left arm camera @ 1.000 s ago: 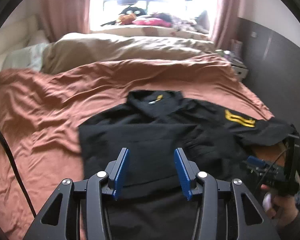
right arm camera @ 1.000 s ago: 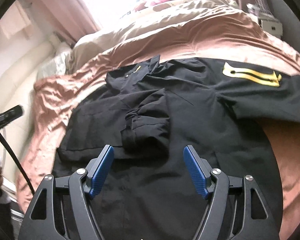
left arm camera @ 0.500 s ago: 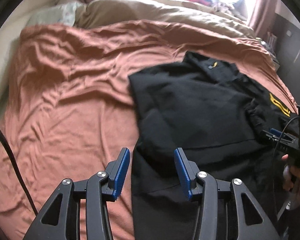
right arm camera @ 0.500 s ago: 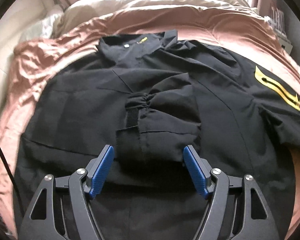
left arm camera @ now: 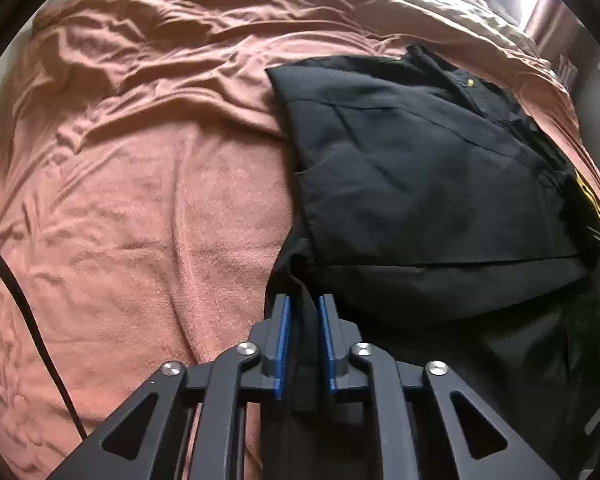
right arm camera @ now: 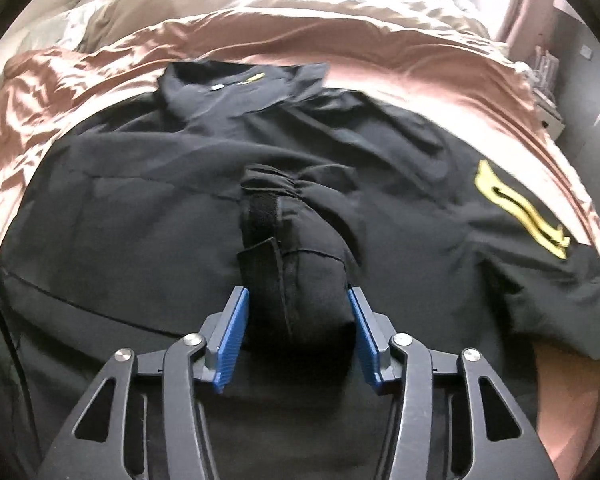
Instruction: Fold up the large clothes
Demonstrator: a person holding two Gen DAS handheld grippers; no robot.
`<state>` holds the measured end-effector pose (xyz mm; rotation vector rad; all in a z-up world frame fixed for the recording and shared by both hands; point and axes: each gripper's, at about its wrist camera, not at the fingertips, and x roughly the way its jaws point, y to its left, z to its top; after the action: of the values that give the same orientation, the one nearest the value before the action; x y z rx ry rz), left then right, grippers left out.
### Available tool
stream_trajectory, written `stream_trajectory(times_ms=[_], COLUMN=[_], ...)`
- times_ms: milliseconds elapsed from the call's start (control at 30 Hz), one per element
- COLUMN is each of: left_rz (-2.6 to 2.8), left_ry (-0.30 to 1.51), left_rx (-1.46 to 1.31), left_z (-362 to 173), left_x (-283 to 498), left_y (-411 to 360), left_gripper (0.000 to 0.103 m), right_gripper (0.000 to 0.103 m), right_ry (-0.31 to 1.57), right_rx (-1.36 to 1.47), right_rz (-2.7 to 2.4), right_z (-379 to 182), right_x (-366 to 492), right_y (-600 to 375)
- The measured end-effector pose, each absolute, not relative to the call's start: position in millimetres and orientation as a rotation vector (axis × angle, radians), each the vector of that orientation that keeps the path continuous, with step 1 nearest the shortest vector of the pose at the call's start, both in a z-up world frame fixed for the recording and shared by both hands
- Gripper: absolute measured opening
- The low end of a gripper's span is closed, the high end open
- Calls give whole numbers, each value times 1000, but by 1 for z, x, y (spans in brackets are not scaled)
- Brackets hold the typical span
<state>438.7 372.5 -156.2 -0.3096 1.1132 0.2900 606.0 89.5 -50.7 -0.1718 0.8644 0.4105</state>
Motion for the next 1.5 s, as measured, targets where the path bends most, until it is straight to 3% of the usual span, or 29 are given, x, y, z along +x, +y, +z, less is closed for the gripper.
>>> stream_trajectory(times_ms=[367,667,1100,1167,1233,1300,1400,1500], left_rz=[293,313,261,234,217,192,162,116], left_ry=[1092,1091,966,979,969,923,884,864], left_rx=[-352,-354,-314,-300,-283,-266,-251,-254], left_z=[-155,-144,-68,-60,-52,-37,-20,-8], left_x=[435,433,432,438,440,439,441,446], left_y=[376,374,331,315,301,283,259,231], left_gripper=[8,8,9,17,51,67,75,81], right_gripper=[47,47,48,49,58,69,80,81], right_ry=[849,931,819,808,793,774,738,721], right_rx=[24,49,164,163,183,192,191,207], right_rz=[410,336,344,322,312,294,265,227], right_z=[-36,-63,-25,-20,-15,-9,2,10], right_x=[609,634,597,583,571,559,539,523], right_y=[11,-8,-95,-113,-132,-149,-175,-204])
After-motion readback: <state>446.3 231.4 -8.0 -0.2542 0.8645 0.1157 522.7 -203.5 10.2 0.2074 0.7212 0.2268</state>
